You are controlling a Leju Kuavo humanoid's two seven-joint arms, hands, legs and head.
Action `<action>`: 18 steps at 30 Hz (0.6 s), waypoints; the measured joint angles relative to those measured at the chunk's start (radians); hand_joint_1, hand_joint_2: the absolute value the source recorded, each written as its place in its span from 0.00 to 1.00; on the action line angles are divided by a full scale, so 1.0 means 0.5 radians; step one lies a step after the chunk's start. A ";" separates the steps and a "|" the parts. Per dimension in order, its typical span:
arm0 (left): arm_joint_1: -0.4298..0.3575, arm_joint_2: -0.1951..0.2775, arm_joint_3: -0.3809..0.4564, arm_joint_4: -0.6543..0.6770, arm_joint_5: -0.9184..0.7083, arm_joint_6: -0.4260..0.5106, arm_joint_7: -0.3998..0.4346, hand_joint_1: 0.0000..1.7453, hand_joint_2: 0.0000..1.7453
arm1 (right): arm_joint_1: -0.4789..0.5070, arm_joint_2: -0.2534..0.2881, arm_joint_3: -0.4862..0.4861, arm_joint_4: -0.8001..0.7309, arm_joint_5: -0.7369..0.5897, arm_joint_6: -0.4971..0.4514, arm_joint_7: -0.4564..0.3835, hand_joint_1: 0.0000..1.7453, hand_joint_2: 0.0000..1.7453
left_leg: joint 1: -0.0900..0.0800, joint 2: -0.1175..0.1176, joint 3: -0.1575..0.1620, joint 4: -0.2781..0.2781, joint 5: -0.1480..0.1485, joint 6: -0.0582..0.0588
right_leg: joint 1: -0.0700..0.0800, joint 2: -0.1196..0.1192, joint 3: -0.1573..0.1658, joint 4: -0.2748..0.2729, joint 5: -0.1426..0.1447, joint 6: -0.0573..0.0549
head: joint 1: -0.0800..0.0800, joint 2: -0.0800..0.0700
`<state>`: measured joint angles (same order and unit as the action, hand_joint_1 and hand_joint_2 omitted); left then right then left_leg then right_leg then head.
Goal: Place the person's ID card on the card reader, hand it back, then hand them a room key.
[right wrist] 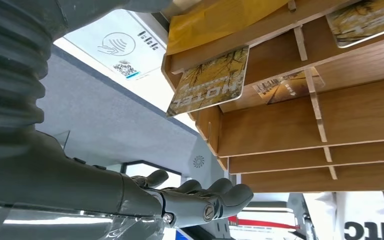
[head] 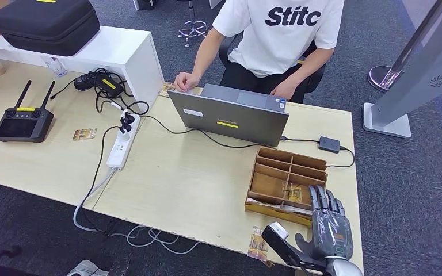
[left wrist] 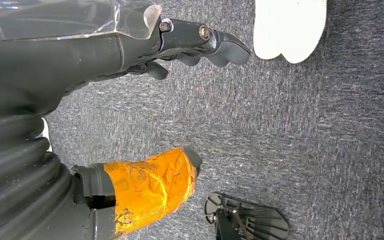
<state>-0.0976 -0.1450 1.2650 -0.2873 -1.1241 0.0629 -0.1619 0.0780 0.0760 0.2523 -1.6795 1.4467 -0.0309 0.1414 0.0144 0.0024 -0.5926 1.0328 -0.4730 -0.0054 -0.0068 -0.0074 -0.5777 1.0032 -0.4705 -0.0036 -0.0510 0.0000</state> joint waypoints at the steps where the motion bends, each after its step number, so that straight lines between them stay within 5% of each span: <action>1: 0.000 0.000 0.000 0.000 -0.002 0.000 0.001 0.00 1.00 | -0.002 0.006 -0.008 0.008 0.002 0.000 -0.004 0.00 1.00 | 0.000 0.000 0.000 0.000 0.000 0.000 | 0.000 0.000 0.000 0.000 0.000 0.000 | 0.000 0.000; 18: -0.002 -0.001 -0.001 -0.004 -0.014 0.000 0.001 0.00 1.00 | -0.014 0.052 -0.062 0.066 0.025 -0.002 -0.023 0.00 1.00 | 0.000 0.000 0.000 0.000 0.000 0.000 | 0.000 0.000 0.000 0.000 0.000 0.000 | 0.000 0.000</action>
<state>-0.0986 -0.1452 1.2646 -0.2892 -1.1309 0.0629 -0.1613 0.0711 0.1022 0.2212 -1.6467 1.4594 -0.0317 0.1298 0.0144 0.0024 -0.5926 1.0329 -0.4730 -0.0054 -0.0068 -0.0074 -0.5777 1.0032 -0.4705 -0.0036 -0.0511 0.0000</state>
